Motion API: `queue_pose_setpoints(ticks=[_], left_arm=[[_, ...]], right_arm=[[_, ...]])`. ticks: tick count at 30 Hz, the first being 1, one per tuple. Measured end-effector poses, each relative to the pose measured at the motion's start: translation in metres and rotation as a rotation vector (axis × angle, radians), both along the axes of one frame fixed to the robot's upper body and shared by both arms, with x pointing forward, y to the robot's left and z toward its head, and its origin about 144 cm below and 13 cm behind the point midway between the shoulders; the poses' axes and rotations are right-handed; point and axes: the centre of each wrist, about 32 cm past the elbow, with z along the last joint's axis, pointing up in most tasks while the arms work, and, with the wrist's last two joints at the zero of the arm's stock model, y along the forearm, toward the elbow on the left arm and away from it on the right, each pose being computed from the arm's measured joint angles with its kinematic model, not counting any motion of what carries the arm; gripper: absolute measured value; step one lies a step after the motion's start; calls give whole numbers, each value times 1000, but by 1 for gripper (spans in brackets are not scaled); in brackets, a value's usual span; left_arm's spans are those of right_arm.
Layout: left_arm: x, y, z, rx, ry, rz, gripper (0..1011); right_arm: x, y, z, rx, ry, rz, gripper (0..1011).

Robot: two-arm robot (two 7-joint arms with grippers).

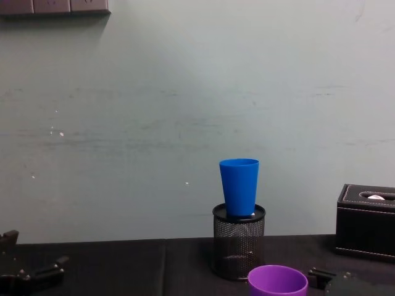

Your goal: Pick up one cup with a gripper and tap it against the other cup.

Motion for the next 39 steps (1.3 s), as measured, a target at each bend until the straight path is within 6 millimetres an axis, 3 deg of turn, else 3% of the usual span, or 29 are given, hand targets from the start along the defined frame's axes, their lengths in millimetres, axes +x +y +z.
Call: queue_pose_setpoints(ticks=[17,31,39], left_arm=[[0,0,0,0,0,0,1012],[0,0,0,0,0,0,1011],[0,0,0,0,0,0,1011]], right_arm=[[-6,-5,8,141,-98,-28,1000],[-17,5,12,77,-256,-596,1000],[-16,12,11,-17,-231,-730,1000]])
